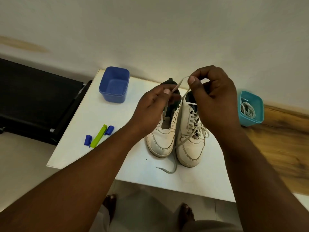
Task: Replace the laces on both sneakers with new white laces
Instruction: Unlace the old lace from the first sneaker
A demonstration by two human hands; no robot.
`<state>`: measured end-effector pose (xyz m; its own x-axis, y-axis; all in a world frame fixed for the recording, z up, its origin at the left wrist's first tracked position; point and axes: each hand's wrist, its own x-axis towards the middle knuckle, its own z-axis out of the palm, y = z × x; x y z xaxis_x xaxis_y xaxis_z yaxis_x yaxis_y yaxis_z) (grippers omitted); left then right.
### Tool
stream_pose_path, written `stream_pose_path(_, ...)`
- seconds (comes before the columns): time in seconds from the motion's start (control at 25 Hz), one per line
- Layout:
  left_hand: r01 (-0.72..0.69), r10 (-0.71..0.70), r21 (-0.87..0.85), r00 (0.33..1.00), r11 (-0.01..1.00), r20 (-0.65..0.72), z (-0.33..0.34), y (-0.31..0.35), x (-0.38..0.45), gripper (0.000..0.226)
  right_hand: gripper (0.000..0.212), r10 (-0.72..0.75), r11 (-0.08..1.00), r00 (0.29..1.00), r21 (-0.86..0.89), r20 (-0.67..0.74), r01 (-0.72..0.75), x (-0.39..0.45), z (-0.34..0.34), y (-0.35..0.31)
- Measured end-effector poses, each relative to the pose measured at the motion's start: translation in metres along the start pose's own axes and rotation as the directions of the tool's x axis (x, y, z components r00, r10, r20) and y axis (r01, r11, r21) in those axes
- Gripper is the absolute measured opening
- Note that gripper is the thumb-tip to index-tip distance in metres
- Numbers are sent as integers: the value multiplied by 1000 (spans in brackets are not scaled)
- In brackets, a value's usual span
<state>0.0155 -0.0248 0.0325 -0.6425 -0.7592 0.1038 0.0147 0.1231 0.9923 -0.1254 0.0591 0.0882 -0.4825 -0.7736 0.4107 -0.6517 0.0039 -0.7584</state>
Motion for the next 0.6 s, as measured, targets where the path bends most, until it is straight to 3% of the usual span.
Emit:
stream_pose_path(0.08, -38, 38, 35, 999, 999, 10, 2, 3, -4, 28, 5, -18, 995, 997, -94, 76, 25, -3, 4, 4)
stream_pose_path(0.16, -84, 89, 51, 991, 995, -100, 0, 7, -5, 28, 4, 0, 966, 981, -254, 195, 50, -7, 7, 17)
stream_pose_path(0.28, -130, 38, -242, 935, 961, -352, -12, 23, -2, 29, 7, 154, 841, 926, -538, 344, 60, -19, 1, 42)
stream_pose_path(0.36, -220, -2, -448, 896, 866, -443, -24, 44, -2, 27, 12, 288, 789, 903, -614, 319, -35, -22, -14, 44)
stream_pose_path(0.44, -300, 2, -507, 862, 808, -507, -36, 63, -6, 26, 15, 287, 804, 923, -589, 256, -87, -9, -39, 29)
stream_pose_path(0.52, -308, 44, -398, 834, 864, -550, -42, 77, -14, 27, 14, 240, 880, 954, -455, 178, -136, 18, -72, -6)
stream_pose_path(0.6, -229, 68, -252, 852, 940, -519, -42, 86, -21, 27, 16, 156, 940, 977, -325, 147, -101, 49, -103, -51)
